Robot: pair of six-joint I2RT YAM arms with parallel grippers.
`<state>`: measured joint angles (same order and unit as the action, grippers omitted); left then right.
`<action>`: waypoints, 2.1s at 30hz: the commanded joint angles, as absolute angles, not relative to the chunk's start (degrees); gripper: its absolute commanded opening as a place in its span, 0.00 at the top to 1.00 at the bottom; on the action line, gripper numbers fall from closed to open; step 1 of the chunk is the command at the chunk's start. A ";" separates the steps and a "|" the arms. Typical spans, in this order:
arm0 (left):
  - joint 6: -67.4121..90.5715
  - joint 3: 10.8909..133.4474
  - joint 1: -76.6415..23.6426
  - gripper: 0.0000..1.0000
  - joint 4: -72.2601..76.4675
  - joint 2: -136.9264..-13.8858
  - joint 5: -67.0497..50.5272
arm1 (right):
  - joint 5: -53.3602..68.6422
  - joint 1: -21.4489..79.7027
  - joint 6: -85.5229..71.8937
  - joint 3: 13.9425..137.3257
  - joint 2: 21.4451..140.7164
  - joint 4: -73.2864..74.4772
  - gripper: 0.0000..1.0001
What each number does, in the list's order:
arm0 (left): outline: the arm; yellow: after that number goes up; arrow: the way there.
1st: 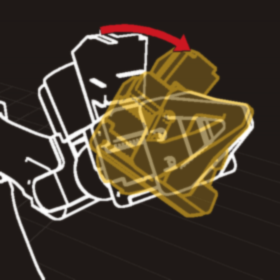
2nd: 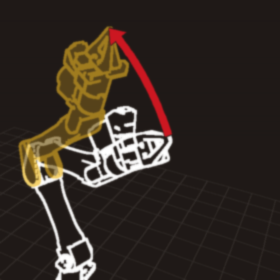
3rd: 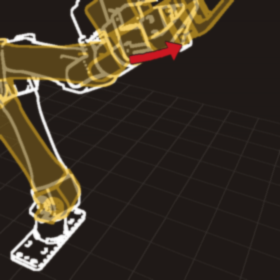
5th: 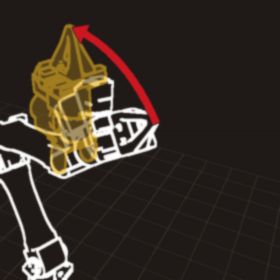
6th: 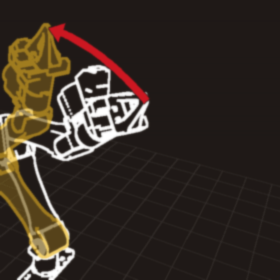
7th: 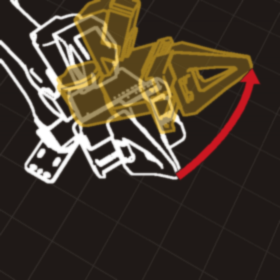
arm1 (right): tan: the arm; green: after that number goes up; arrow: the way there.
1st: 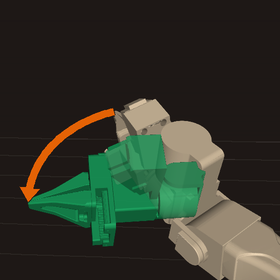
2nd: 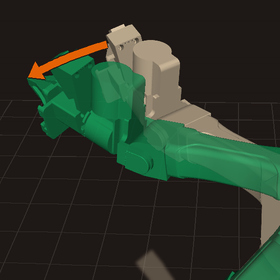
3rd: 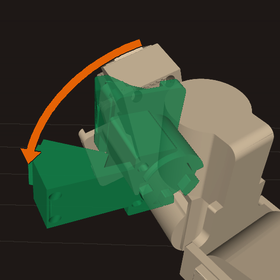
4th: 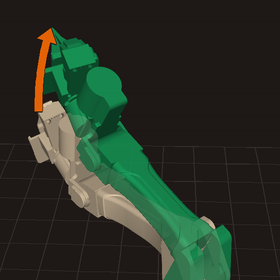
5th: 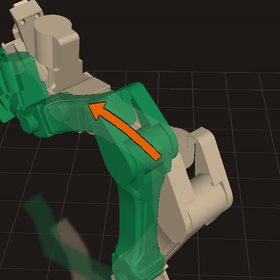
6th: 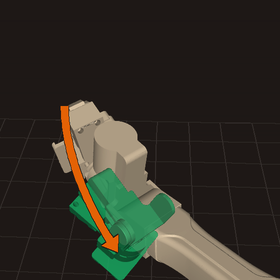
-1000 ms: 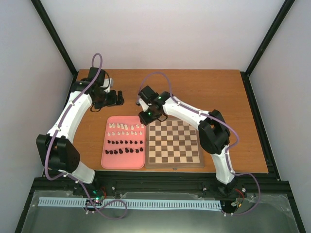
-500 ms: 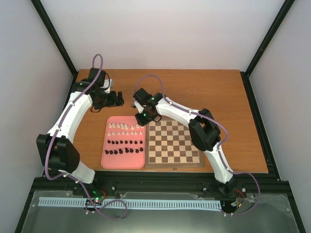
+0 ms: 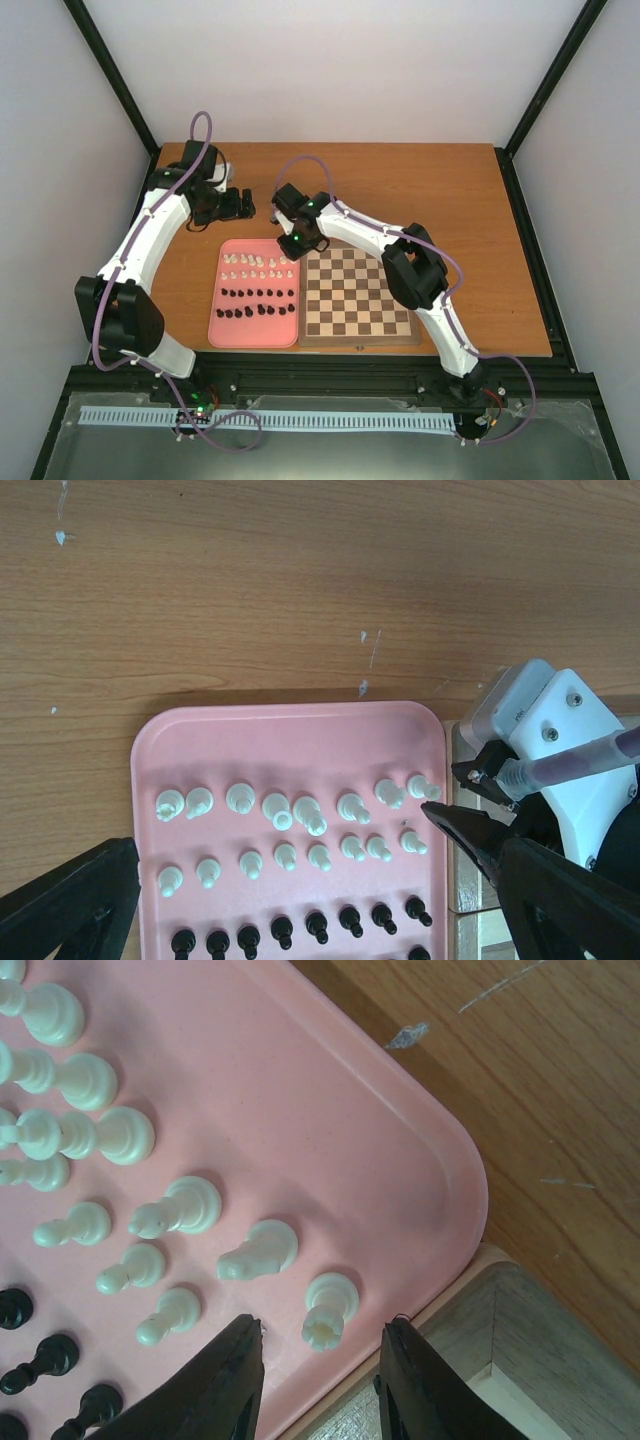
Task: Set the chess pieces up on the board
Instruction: Pick up the chess piece from the storage box.
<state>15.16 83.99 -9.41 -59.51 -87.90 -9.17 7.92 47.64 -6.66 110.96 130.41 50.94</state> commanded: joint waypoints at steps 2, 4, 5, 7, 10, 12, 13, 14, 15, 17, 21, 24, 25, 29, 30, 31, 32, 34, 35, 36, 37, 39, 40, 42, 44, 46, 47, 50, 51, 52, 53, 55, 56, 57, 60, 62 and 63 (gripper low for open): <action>14.15 83.75 -9.42 0.00 -58.55 -86.75 -8.81 | 6.94 48.14 -6.04 112.11 131.85 52.29 0.65; 14.15 83.68 -9.53 0.00 -58.54 -86.90 -8.79 | 6.96 48.16 -6.06 112.40 132.23 52.61 0.66; 14.14 83.76 -9.50 0.00 -58.54 -86.88 -8.78 | 7.04 48.16 -6.02 112.39 132.38 52.71 0.66; 14.15 83.85 -9.49 0.00 -58.56 -87.01 -8.86 | 6.98 48.16 -5.91 112.41 132.64 52.97 0.66; 14.23 84.04 -9.46 0.00 -58.61 -87.15 -8.90 | 6.90 48.16 -5.80 112.62 132.88 53.09 0.66; 14.24 84.21 -9.47 0.00 -58.62 -87.22 -9.04 | 6.75 48.16 -5.71 112.84 132.96 53.09 0.66; 14.24 84.21 -9.53 0.00 -58.62 -87.28 -9.06 | 6.72 48.16 -5.71 112.98 133.00 53.09 0.66; 14.19 84.26 -9.54 0.00 -58.67 -87.36 -9.13 | 6.76 48.16 -5.71 113.05 133.08 53.13 0.66; 14.23 84.28 -9.44 0.00 -58.63 -87.39 -9.16 | 6.74 48.16 -5.71 113.17 133.14 53.17 0.66; 14.24 84.24 -9.49 0.00 -58.62 -87.51 -9.15 | 6.77 48.16 -5.71 113.33 133.39 53.25 0.66; 14.24 84.07 -9.48 0.00 -58.71 -87.37 -8.95 | 6.58 48.16 -5.64 114.40 134.15 53.81 0.71; 14.24 84.14 -9.51 0.00 -58.71 -87.39 -8.81 | 6.57 48.16 -5.50 115.30 134.79 54.17 0.73; 14.24 84.12 -9.45 0.00 -58.73 -87.45 -8.79 | 6.51 48.16 -5.38 115.65 134.96 54.20 0.73; 14.15 84.27 -9.49 0.00 -58.71 -87.58 -8.81 | 6.59 48.16 -5.23 116.51 135.50 54.48 0.75; 14.15 84.24 -9.45 0.00 -58.76 -87.55 -8.79 | 6.61 48.16 -5.19 116.66 135.61 54.45 0.77; 14.12 84.26 -9.49 0.00 -58.72 -87.56 -8.77 | 6.67 48.12 -5.14 116.76 135.79 54.49 0.79; 14.15 84.18 -9.48 0.00 -58.78 -87.59 -8.67 | 6.68 48.16 -5.18 116.99 135.83 54.54 0.82; 14.15 84.12 -9.43 0.00 -58.80 -87.61 -8.52 | 6.76 48.16 -5.19 117.30 135.96 54.71 0.86; 14.15 84.17 -9.48 0.00 -58.80 -87.60 -8.43 | 6.72 48.16 -5.19 117.34 135.97 54.71 0.88; 14.15 84.15 -9.45 0.00 -58.80 -87.61 -8.39 | 6.81 48.16 -5.10 117.44 135.97 54.75 0.90; 14.07 84.19 -9.51 0.00 -58.81 -87.67 -8.35 | 6.89 48.16 -5.05 117.53 135.99 54.82 0.91; 14.08 84.11 -9.45 0.00 -58.82 -87.69 -8.28 | 7.00 48.16 -4.93 117.68 135.93 54.97 0.93; 14.04 84.12 -9.49 0.00 -58.82 -87.67 -8.20 | 7.09 48.16 -4.85 117.72 135.86 55.01 0.94; 14.06 84.15 -9.47 0.00 -58.85 -87.72 -8.19 | 7.26 48.16 -4.76 117.69 135.56 55.02 0.95; 14.06 84.18 -9.48 0.00 -58.80 -87.72 -8.23 | 7.42 48.16 -4.68 117.62 135.21 54.89 0.96; 14.13 84.14 -9.49 0.00 -58.80 -87.72 -8.17 | 7.67 48.16 -4.66 117.52 134.75 54.61 0.96; 14.13 84.15 -9.48 0.00 -58.81 -87.73 -8.25 | 7.74 48.16 -4.65 117.45 134.64 54.54 0.94; 14.15 83.87 -9.49 0.00 -58.82 -87.67 -8.35 | 7.96 48.16 -4.85 117.28 134.53 54.45 0.76; 14.15 83.83 -9.48 0.00 -58.80 -87.66 -8.36 | 8.06 48.16 -4.84 117.21 134.49 54.49 0.69; 14.15 83.77 -9.48 0.00 -58.76 -87.71 -8.34 | 8.06 48.16 -4.86 117.12 134.43 54.49 0.64; 14.17 83.74 -9.47 0.00 -58.72 -87.59 -8.35 | 8.06 48.16 -4.91 117.11 134.48 54.42 0.59; 14.14 83.60 -9.49 0.00 -58.74 -87.58 -8.46 | 7.83 48.16 -4.92 117.01 134.54 54.36 0.56; 14.13 83.54 -9.51 0.00 -58.71 -87.54 -8.44 | 7.61 48.16 -4.92 117.12 134.62 54.39 0.56; 14.15 83.53 -9.48 0.00 -58.65 -87.62 -8.44 | 7.50 48.16 -4.92 117.19 134.73 54.36 0.56; 14.15 83.57 -9.45 0.00 -58.62 -87.67 -8.35 | 7.51 48.16 -4.88 117.22 135.23 54.57 0.56; 14.11 83.58 -9.49 0.00 -58.62 -87.69 -8.28 | 7.71 48.16 -4.77 117.26 135.54 54.67 0.56; 14.13 83.65 -9.45 0.00 -58.63 -87.74 -8.29 | 7.69 48.15 -4.75 117.31 135.72 54.74 0.56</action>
